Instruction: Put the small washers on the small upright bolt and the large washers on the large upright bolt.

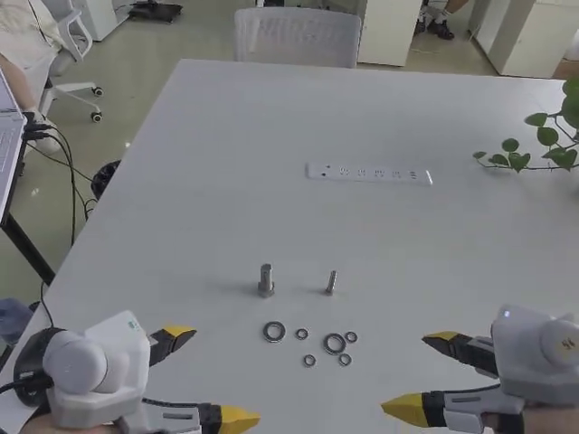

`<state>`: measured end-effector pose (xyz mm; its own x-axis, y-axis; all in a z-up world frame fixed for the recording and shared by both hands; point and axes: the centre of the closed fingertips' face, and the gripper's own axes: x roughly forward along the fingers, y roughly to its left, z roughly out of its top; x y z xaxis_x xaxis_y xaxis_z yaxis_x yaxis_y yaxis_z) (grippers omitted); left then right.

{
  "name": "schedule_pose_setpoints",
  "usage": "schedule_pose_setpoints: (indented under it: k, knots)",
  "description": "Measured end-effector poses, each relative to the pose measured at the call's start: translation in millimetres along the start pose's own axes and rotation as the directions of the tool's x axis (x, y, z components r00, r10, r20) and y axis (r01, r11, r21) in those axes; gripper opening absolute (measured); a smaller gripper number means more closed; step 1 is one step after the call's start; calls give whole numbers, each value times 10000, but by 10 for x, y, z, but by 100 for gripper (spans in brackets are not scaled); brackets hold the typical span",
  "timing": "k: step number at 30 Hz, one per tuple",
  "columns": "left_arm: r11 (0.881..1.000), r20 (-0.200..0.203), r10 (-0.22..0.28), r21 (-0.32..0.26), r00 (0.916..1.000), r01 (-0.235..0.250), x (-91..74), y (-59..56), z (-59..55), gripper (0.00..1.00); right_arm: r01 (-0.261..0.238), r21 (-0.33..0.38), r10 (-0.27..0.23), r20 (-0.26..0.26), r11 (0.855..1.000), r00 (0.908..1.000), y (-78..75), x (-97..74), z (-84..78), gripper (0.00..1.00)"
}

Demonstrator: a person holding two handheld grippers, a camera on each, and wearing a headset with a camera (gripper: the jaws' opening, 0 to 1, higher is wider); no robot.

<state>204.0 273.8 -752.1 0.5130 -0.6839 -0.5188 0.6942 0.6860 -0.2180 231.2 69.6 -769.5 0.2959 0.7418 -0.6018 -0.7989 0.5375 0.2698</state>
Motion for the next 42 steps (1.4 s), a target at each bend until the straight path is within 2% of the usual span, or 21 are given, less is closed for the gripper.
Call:
schedule_pose_setpoints:
  k: [4, 9, 12, 14, 20, 24, 30, 34, 36, 42]
  knots:
    - [9999, 55, 2, 140, 10000, -2, -13, -21, 29, 93, -48, 94, 49, -91, 9999, 9999, -23, 6, 50, 80]
    - [9993, -84, -4, 364, 10000, 7, -21, -61, -1, 96, 115, -367, -128, -362, 9993, 9993, -71, 57, 94, 78]
    - [10000, 156, -42, 36, 9999, 42, -26, -69, 30, 99, 20, -471, -45, -516, 9989, 9987, -72, 96, 124, 76]
    - [9999, 96, -118, 45, 9999, 118, -23, -81, 21, 99, 47, -631, -88, -650, 9980, 9978, -81, 122, 126, 76]
    - [9986, -313, -216, 471, 9993, 231, 6, -130, -54, 99, -47, -1100, -105, -1371, 9939, 9905, -95, 206, 100, 70]
    - [9990, -210, -232, 372, 9995, 240, 9, -148, -68, 99, -93, -1204, -89, -1495, 9927, 9887, -123, 259, 165, 69]
    - [9989, -260, -208, 414, 9994, 218, 10, -155, -104, 99, -205, -1284, -19, -1725, 9915, 9850, -127, 363, 226, 67]
    - [9993, -176, -119, 350, 9998, 125, -1, -122, -88, 99, -322, -937, 136, -1933, 9951, 9811, -149, 448, 264, 66]
    - [9993, -152, -53, 380, 9999, 59, -3, -103, -81, 99, -183, -1209, -81, -2139, 9925, 9768, -181, 482, 258, 63]
    - [9991, -165, -73, 422, 9998, 80, -5, -118, -75, 99, -158, -1502, -221, -2467, 9885, 9688, -233, 571, 275, 62]
